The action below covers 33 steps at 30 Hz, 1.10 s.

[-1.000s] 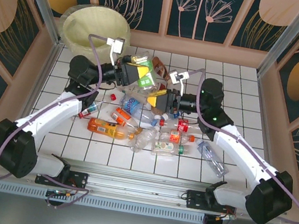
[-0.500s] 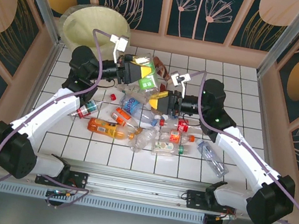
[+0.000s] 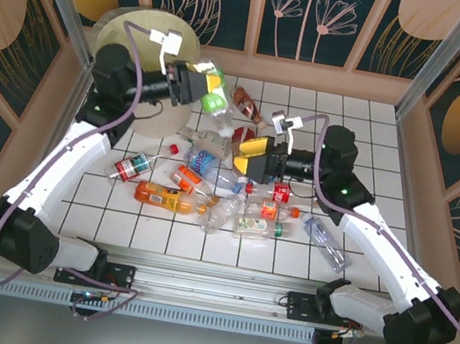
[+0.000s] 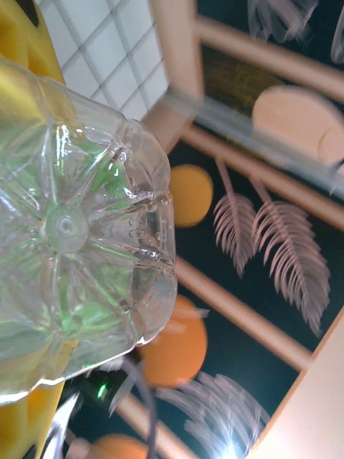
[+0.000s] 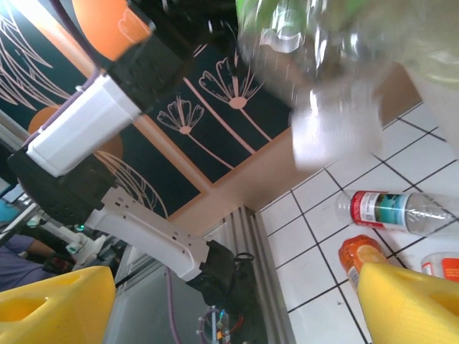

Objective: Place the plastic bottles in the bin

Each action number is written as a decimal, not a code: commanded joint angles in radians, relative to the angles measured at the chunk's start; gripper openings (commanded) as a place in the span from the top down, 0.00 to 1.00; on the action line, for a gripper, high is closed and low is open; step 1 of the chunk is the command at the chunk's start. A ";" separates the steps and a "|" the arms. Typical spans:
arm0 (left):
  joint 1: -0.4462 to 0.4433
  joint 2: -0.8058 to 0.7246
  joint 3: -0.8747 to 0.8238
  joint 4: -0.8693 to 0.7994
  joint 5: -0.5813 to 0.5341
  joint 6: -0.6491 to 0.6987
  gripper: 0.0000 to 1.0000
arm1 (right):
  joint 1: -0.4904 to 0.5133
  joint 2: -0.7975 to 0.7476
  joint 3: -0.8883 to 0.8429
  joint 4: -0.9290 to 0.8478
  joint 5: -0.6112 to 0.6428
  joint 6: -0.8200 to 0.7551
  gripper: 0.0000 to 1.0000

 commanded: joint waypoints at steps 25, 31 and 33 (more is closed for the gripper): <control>0.099 0.568 0.983 -0.929 -1.044 0.667 0.43 | -0.067 -0.143 0.017 -0.315 0.290 -0.196 0.14; 0.133 0.620 0.928 -0.949 -1.048 0.691 0.43 | -0.066 -0.163 0.008 -0.362 0.333 -0.214 0.14; 0.136 0.632 0.891 -0.946 -1.038 0.691 0.43 | -0.069 -0.165 0.006 -0.365 0.340 -0.215 0.14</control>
